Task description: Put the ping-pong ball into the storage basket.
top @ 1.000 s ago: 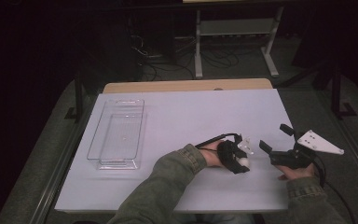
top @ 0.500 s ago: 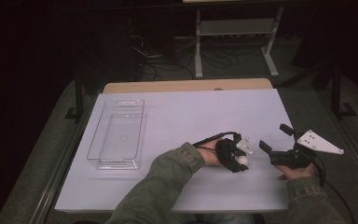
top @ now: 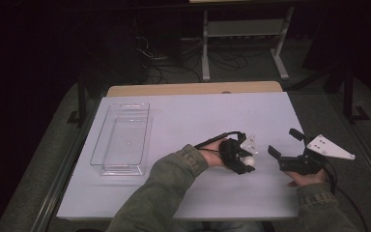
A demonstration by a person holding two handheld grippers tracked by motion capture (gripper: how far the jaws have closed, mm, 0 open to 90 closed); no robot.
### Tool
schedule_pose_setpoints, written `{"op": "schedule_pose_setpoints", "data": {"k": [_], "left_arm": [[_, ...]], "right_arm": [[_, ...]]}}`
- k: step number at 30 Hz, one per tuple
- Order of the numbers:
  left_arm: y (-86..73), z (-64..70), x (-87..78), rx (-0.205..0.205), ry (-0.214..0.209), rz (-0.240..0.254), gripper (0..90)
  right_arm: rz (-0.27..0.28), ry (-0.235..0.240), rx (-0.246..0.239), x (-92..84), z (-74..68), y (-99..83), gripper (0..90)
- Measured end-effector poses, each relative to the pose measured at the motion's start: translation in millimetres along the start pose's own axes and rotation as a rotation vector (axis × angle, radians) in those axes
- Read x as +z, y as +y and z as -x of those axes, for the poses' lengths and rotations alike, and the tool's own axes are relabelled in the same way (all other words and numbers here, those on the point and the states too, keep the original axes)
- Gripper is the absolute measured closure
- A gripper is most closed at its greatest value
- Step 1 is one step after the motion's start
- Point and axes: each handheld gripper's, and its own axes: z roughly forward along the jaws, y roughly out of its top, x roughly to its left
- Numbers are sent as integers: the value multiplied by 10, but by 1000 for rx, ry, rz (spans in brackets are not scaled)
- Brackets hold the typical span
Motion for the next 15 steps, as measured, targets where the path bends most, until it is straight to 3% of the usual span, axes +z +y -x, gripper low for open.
{"op": "schedule_pose_setpoints", "data": {"k": [10, 15], "left_arm": [[16, -16, -185, -9, 20, 11, 509], [19, -59, -323, -40, 33, 29, 509]], "right_arm": [[0, 1, -2, 1, -4, 0, 0], [1, 0, -3, 2, -8, 1, 0]]}}
